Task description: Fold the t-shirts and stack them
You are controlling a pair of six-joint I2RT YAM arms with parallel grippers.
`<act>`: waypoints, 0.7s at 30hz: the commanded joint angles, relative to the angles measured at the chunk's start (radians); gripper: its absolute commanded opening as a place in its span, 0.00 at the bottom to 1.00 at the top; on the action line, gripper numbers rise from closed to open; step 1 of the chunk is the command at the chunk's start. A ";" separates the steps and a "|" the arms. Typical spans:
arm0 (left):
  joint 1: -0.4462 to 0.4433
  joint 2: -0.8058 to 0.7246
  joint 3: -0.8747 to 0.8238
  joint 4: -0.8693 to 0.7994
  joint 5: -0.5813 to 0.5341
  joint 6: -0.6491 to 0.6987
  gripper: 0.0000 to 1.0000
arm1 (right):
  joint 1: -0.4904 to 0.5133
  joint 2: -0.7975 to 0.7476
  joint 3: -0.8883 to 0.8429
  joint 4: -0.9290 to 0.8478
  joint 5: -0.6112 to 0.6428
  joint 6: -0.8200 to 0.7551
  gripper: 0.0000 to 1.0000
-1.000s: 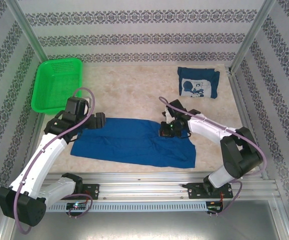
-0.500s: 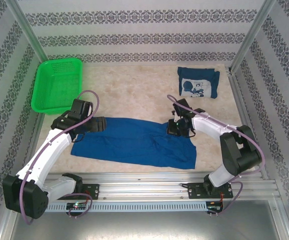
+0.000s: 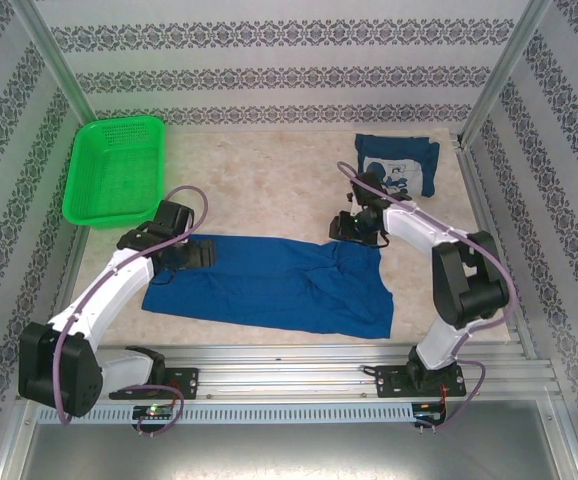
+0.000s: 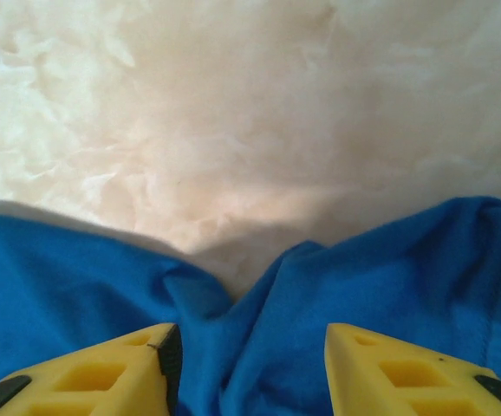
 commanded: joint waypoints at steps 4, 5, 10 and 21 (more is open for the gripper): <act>0.007 0.081 0.017 0.094 0.023 -0.023 0.90 | 0.014 -0.188 -0.126 0.001 -0.129 -0.012 0.52; 0.008 0.093 0.022 0.102 0.033 -0.018 0.90 | 0.032 -0.195 -0.142 -0.004 -0.134 -0.022 0.52; 0.006 0.099 0.035 0.145 0.100 0.010 0.90 | 0.110 -0.184 -0.212 0.008 -0.110 -0.066 0.53; 0.006 0.018 0.093 0.117 0.168 0.039 0.91 | 0.136 -0.103 -0.179 0.015 -0.039 -0.122 0.50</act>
